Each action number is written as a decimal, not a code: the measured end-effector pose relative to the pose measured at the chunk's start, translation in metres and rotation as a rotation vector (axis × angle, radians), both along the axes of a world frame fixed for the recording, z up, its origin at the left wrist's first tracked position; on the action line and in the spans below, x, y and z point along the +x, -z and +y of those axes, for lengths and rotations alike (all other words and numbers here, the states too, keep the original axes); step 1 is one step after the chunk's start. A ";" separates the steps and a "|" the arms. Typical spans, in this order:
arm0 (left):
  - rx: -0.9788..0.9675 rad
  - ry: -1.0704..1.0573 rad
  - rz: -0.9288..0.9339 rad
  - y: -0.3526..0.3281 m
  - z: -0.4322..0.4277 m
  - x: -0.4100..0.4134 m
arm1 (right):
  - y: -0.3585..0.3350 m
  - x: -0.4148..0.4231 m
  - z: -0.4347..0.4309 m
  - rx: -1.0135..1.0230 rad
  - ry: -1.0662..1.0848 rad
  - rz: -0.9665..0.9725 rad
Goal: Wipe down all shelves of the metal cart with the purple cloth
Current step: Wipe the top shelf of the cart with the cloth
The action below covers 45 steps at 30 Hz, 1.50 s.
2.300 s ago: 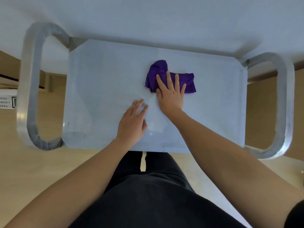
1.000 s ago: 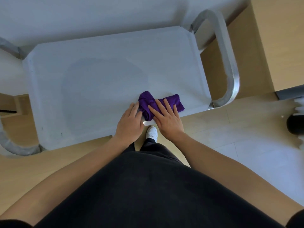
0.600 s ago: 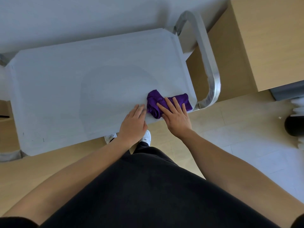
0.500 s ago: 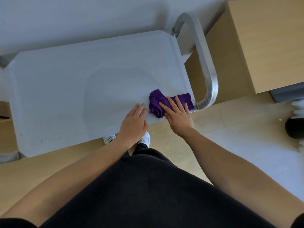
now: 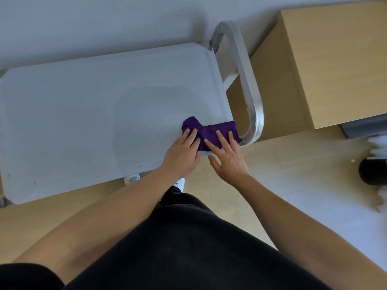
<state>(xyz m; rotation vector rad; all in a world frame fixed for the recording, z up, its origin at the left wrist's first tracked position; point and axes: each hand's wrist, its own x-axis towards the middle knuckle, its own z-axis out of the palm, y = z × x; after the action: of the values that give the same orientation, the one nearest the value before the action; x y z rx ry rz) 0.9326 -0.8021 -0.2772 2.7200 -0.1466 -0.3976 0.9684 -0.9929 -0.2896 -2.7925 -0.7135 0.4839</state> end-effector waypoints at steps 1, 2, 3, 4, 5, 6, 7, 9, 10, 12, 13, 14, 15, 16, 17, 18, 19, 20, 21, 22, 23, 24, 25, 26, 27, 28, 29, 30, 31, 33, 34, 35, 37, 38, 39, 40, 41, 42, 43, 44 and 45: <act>0.009 0.010 0.015 0.003 0.000 0.000 | 0.002 0.000 0.000 -0.049 -0.023 0.009; 0.012 0.016 0.020 0.005 0.000 0.000 | 0.002 0.001 0.002 -0.077 -0.035 0.011; 0.016 0.020 0.018 0.007 0.001 0.000 | 0.002 0.002 0.004 -0.093 -0.040 0.015; 0.020 0.024 0.013 0.008 0.001 0.000 | 0.001 0.004 0.006 -0.106 -0.040 0.018; 0.024 0.025 0.011 0.009 0.002 0.001 | 0.001 0.006 0.008 -0.121 -0.039 0.019; 0.026 0.024 0.010 0.009 0.002 0.002 | 0.001 0.007 0.010 -0.139 -0.038 0.017; 0.029 0.022 0.011 0.010 0.003 0.003 | 0.001 0.008 0.011 -0.158 -0.038 0.013; 0.031 0.021 0.008 0.010 0.003 0.005 | 0.001 0.010 0.015 -0.181 -0.037 0.005; 0.026 0.020 0.001 0.009 0.004 0.007 | 0.001 0.011 0.016 -0.176 -0.027 0.001; 0.009 0.015 -0.013 0.008 0.007 0.010 | 0.000 0.014 0.021 -0.133 0.025 -0.021; 0.006 0.010 -0.018 0.008 0.009 0.010 | 0.000 0.016 0.024 -0.103 0.055 -0.042; 0.008 0.002 -0.019 0.009 0.013 0.009 | 0.000 0.018 0.028 -0.076 0.082 -0.063; 0.013 -0.008 -0.012 0.009 0.017 0.007 | 0.001 0.019 0.031 -0.053 0.106 -0.074; 0.018 -0.022 0.000 0.010 0.021 0.005 | 0.003 0.021 0.034 -0.039 0.126 -0.072; 0.022 -0.038 0.015 0.010 0.026 0.002 | 0.004 0.022 0.037 -0.033 0.140 -0.063; 0.027 -0.054 0.028 0.011 0.032 -0.002 | 0.006 0.022 0.039 -0.036 0.150 -0.049; 0.038 -0.070 0.039 0.011 0.037 -0.007 | 0.007 0.021 0.041 -0.044 0.158 -0.039; 0.052 -0.090 0.052 0.012 0.043 -0.012 | 0.008 0.020 0.042 -0.055 0.166 -0.034; 0.067 -0.114 0.066 0.013 0.051 -0.018 | 0.009 0.019 0.044 -0.069 0.173 -0.036; 0.079 -0.135 0.079 0.014 0.058 -0.024 | 0.010 0.018 0.047 -0.086 0.181 -0.040; 0.090 -0.148 0.086 0.015 0.067 -0.031 | 0.011 0.017 0.049 -0.106 0.188 -0.042; 0.101 -0.154 0.088 0.017 0.075 -0.038 | 0.012 0.015 0.051 -0.125 0.195 -0.042; 0.111 -0.156 0.088 0.017 0.083 -0.045 | 0.013 0.014 0.054 -0.138 0.205 -0.042; 0.117 -0.161 0.085 0.018 0.092 -0.052 | 0.014 0.012 0.056 -0.144 0.219 -0.043; 0.123 -0.171 0.084 0.018 0.100 -0.059 | 0.015 0.010 0.058 -0.144 0.235 -0.049; 0.128 -0.189 0.085 0.018 0.108 -0.066 | 0.016 0.008 0.060 -0.141 0.251 -0.058; 0.133 -0.217 0.089 0.017 0.117 -0.073 | 0.016 0.006 0.064 -0.138 0.267 -0.068; 0.136 -0.250 0.092 0.017 0.126 -0.080 | 0.017 0.003 0.068 -0.137 0.285 -0.074; 0.139 -0.281 0.095 0.017 0.137 -0.088 | 0.017 -0.001 0.073 -0.134 0.306 -0.076; 0.142 -0.311 0.102 0.016 0.160 -0.106 | 0.018 -0.010 0.088 -0.113 0.362 -0.070; 0.140 -0.312 0.103 0.015 0.171 -0.116 | 0.018 -0.016 0.097 -0.103 0.394 -0.068; 0.136 -0.312 0.104 0.014 0.182 -0.126 | 0.018 -0.022 0.107 -0.097 0.424 -0.065; 0.128 -0.319 0.109 0.011 0.203 -0.143 | 0.019 -0.035 0.127 -0.095 0.469 -0.056; 0.126 -0.319 0.111 0.010 0.213 -0.151 | 0.019 -0.041 0.137 -0.098 0.482 -0.047; 0.125 -0.315 0.112 0.010 0.222 -0.159 | 0.019 -0.048 0.147 -0.101 0.492 -0.041; 0.123 -0.309 0.113 0.010 0.231 -0.167 | 0.019 -0.055 0.157 -0.101 0.499 -0.037; 0.119 -0.301 0.112 0.010 0.241 -0.174 | 0.018 -0.062 0.168 -0.099 0.506 -0.035; 0.117 -0.291 0.109 0.010 0.249 -0.181 | 0.018 -0.069 0.178 -0.095 0.513 -0.032; 0.118 -0.280 0.107 0.011 0.257 -0.187 | 0.018 -0.076 0.189 -0.089 0.519 -0.026; 0.118 -0.273 0.107 0.011 0.265 -0.193 | 0.018 -0.083 0.199 -0.084 0.523 -0.022; 0.116 -0.274 0.108 0.012 0.272 -0.197 | 0.018 -0.090 0.209 -0.080 0.522 -0.020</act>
<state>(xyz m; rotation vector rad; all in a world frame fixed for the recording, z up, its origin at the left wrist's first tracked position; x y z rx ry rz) 0.7352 -0.5299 -0.2891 2.7701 0.2834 -0.4827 0.8787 -0.7841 -0.3071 -2.8992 0.0482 0.3847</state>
